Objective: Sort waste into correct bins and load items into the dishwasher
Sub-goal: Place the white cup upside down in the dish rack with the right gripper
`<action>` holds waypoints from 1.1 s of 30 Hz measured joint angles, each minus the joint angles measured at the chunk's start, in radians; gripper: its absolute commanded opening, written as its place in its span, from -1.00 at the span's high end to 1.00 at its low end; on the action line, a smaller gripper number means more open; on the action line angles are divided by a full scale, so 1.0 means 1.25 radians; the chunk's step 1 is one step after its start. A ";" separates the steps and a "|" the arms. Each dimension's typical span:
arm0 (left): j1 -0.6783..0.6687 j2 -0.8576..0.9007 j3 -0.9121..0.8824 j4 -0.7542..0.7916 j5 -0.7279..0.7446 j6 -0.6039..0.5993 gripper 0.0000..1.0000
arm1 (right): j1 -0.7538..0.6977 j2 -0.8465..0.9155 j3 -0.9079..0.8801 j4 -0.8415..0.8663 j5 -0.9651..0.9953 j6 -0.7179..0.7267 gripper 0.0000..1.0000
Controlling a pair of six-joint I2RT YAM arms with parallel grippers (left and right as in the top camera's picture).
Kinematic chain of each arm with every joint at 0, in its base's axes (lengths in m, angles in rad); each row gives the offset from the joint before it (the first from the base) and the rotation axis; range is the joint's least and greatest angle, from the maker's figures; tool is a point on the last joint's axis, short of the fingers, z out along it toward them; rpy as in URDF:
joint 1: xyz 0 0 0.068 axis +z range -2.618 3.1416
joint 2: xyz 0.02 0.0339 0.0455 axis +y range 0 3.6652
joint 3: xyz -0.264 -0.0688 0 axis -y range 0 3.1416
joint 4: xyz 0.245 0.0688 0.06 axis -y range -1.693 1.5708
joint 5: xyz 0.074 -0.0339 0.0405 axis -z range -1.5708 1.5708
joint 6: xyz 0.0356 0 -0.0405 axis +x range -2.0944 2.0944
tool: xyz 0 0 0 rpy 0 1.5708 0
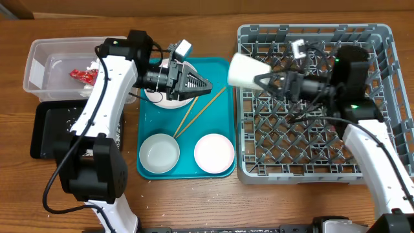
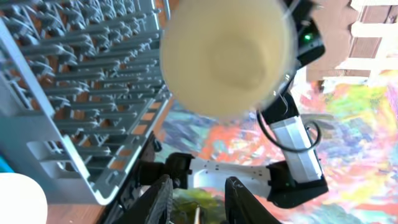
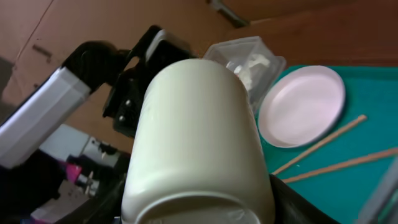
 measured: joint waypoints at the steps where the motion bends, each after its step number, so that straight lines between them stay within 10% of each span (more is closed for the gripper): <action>1: 0.002 0.000 0.000 0.008 -0.005 0.000 0.36 | -0.015 0.000 0.000 -0.035 0.009 0.000 0.20; 19: 0.002 0.000 0.001 0.144 -0.725 -0.158 0.33 | 0.314 -0.076 0.219 -0.879 0.788 0.069 0.19; 33: 0.002 0.000 0.001 0.141 -0.776 -0.177 0.34 | 0.351 -0.008 0.220 -1.024 0.860 0.121 0.18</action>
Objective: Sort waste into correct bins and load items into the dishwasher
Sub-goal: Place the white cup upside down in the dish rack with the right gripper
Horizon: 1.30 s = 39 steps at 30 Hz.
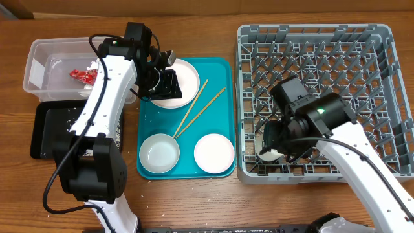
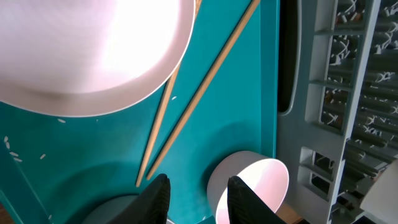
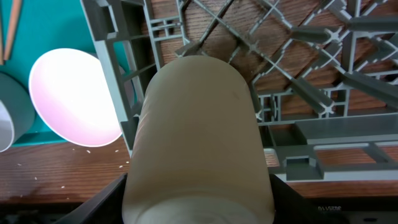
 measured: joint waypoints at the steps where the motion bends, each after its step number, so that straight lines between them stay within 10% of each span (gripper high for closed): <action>1: 0.000 0.000 0.000 -0.001 0.000 0.000 0.34 | 0.006 0.012 0.000 0.001 0.000 0.001 0.18; 13: 0.000 0.000 0.000 -0.008 -0.002 0.000 0.28 | 0.063 0.102 -0.017 0.042 -0.006 0.003 -0.69; 29: -0.008 -0.015 0.057 -0.132 -0.034 -0.005 0.30 | 0.062 0.102 0.070 0.195 0.009 -0.040 -0.85; 39: -0.160 -0.113 0.058 -0.265 -0.292 -0.201 0.28 | 0.015 0.103 0.070 0.218 0.031 -0.051 -0.94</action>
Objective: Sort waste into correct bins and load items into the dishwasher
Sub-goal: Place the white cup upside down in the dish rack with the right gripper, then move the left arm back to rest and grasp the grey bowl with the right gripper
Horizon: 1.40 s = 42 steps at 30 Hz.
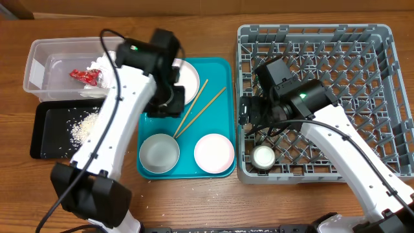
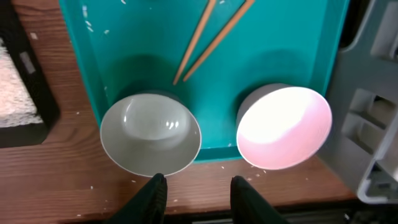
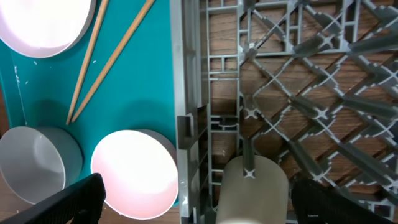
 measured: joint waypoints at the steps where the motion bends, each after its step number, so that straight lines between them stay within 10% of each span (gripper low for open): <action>1: -0.020 -0.004 -0.005 0.009 -0.022 -0.025 0.29 | -0.001 0.000 0.000 0.000 0.000 -0.002 -0.94; 16: 0.031 -0.006 -0.128 0.144 -0.093 -0.162 0.23 | 0.060 0.009 0.000 0.118 -0.092 -0.029 -0.87; 25: 0.259 -0.006 -0.128 0.253 -0.036 -0.151 0.17 | 0.273 0.146 0.004 0.349 -0.117 0.004 -0.78; 27: 0.339 -0.006 -0.128 0.274 -0.031 -0.128 -0.05 | 0.310 0.199 0.005 0.400 -0.121 0.025 -0.67; 29: 0.402 -0.006 -0.128 0.283 -0.027 -0.107 -1.00 | 0.333 0.262 0.005 0.459 -0.140 0.047 -0.54; 42: 0.467 -0.006 -0.128 0.308 -0.018 -0.089 -1.00 | 0.334 0.356 0.005 0.482 -0.168 0.101 0.25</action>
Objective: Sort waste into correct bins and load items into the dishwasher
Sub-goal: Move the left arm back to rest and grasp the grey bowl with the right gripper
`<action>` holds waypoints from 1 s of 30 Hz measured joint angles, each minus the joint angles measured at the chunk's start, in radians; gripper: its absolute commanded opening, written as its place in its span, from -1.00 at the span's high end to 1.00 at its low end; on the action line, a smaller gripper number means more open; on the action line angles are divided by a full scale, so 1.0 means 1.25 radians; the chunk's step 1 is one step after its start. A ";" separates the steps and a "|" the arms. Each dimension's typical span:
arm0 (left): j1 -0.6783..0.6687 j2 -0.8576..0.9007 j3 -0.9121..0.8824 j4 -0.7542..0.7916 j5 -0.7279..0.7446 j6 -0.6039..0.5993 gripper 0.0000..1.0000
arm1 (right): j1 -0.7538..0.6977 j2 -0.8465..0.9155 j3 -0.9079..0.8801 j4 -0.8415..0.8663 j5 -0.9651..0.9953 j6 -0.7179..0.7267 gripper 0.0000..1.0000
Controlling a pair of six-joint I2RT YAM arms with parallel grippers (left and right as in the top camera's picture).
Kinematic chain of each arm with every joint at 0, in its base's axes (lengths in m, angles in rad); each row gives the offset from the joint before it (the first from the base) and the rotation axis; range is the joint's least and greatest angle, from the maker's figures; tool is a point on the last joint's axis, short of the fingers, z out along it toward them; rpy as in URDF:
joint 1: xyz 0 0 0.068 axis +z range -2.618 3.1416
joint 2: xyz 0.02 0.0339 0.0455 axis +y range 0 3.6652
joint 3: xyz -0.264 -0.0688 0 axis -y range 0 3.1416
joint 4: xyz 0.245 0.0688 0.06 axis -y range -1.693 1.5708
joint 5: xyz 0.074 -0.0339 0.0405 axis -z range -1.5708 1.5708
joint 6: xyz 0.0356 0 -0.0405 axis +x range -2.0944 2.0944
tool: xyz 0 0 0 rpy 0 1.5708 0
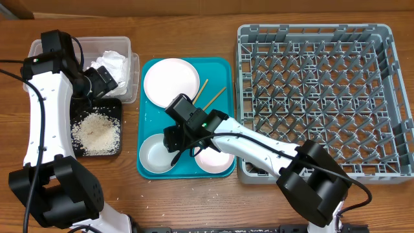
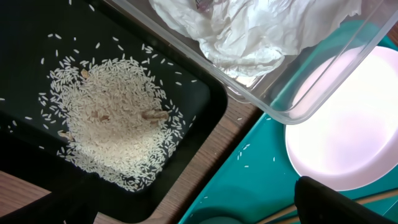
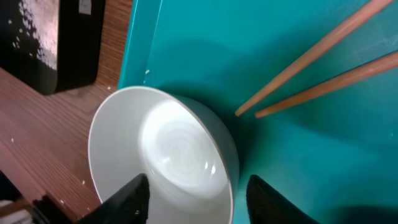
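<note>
My right gripper (image 1: 176, 144) (image 3: 202, 202) reaches across the teal tray (image 1: 147, 113) and hangs open over the grey bowl (image 1: 158, 155) (image 3: 165, 155). One finger is above the bowl's inside and the other is outside its right rim. A white bowl (image 1: 217, 160) sits beside it, partly under my right arm. Further back on the tray lie a white plate (image 1: 171, 79) (image 2: 348, 137) and two chopsticks (image 1: 213, 97) (image 3: 323, 62). My left gripper (image 1: 107, 79) (image 2: 186, 208) is open above the edge between the clear bin and the black tray. No cup shows in the dish rack (image 1: 317, 97).
The clear bin (image 1: 123, 65) (image 2: 298, 81) holds crumpled white paper (image 2: 249, 31). In front of it stands the black tray (image 1: 97, 129) (image 2: 186, 87) with a heap of rice (image 2: 112, 121). My right arm crosses the rack's front left corner.
My left gripper has gone from above the bowls to the bin and black tray at the far left, and its fingers stand wider. My right gripper has moved from the rack's left edge to the grey bowl.
My right gripper first held a cream cup in the air between tray and rack. Then it had the cup low in the rack's front left corner. After that the cup stood there and the gripper was open above it. Now it is over the grey bowl.
</note>
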 measured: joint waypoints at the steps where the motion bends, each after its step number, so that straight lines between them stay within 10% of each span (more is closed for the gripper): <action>1: 0.000 0.000 0.000 0.000 0.000 0.000 -0.99 | -0.001 0.004 0.000 0.000 -0.005 0.001 0.33; 11: 0.000 0.000 0.000 0.000 0.002 0.000 -1.00 | -0.005 0.027 0.000 -0.001 -0.015 0.024 0.39; 19: 0.000 0.000 0.000 0.000 0.002 0.000 -1.00 | -0.005 0.047 0.002 -0.022 -0.018 0.038 0.92; 30: 0.000 0.000 0.000 0.001 0.002 0.000 -0.99 | -0.029 0.046 0.130 -0.190 0.022 0.017 0.92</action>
